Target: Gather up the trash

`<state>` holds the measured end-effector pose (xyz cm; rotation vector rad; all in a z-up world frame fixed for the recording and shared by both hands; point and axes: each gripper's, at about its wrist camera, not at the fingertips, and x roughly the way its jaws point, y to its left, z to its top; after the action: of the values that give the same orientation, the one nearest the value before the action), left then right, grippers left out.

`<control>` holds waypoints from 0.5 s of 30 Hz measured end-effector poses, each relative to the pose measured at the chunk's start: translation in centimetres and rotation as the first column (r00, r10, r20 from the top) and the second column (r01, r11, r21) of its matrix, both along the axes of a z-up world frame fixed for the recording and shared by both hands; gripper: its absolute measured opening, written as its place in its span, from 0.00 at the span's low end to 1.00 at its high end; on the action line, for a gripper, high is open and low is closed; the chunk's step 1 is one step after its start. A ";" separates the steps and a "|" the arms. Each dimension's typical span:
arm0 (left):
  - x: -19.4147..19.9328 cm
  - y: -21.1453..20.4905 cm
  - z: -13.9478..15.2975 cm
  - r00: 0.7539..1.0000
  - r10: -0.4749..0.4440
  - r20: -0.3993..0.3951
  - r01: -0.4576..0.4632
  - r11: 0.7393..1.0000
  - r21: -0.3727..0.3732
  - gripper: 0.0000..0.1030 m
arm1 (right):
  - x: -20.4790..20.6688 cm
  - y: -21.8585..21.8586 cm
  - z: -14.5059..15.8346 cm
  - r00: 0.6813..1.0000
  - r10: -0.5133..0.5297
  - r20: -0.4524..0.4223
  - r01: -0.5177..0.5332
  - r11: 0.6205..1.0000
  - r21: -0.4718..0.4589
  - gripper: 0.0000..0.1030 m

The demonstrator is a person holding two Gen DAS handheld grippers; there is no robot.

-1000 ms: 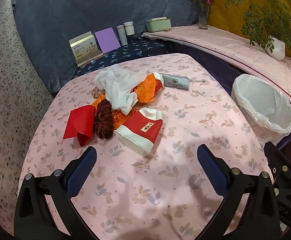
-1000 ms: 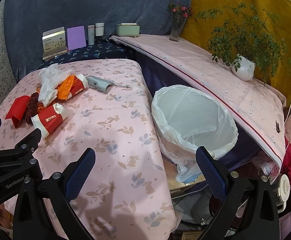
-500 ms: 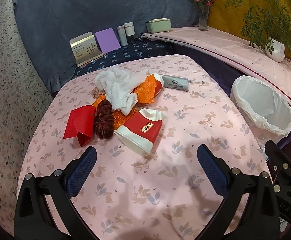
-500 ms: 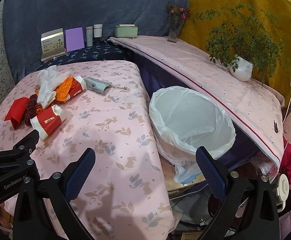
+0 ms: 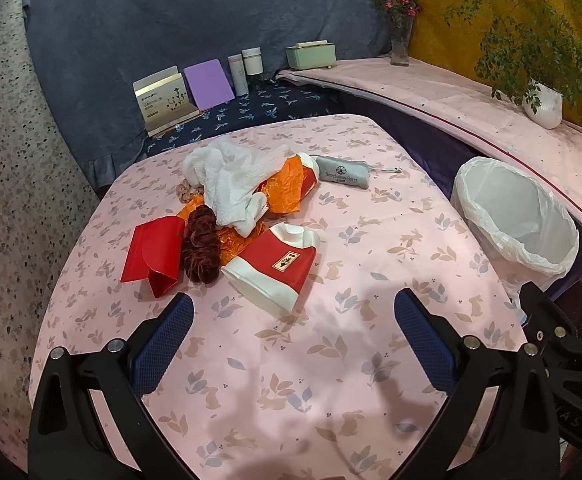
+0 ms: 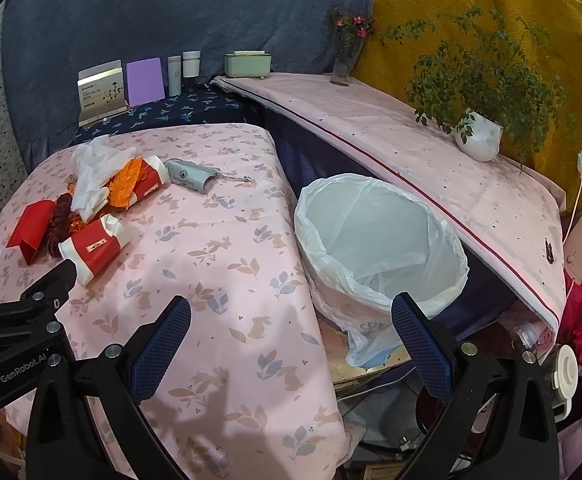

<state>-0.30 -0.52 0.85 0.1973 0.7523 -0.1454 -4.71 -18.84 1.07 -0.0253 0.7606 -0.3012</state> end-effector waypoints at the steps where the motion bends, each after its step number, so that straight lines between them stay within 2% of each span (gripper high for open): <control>1: 0.0 0.0 0.0 1.000 -0.003 0.002 0.003 1.000 -0.001 0.93 | 0.0 0.0 0.0 1.000 -0.001 0.003 0.001 1.000 0.000 0.94; 15: 1.1 0.9 -0.2 1.000 -0.014 -0.010 0.014 1.000 -0.023 0.93 | 0.6 0.1 0.1 0.999 -0.026 0.019 0.026 1.000 0.005 0.93</control>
<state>0.82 0.36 0.65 0.1801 0.7589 -0.1682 -4.13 -18.69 1.19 -0.0085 0.7426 -0.3237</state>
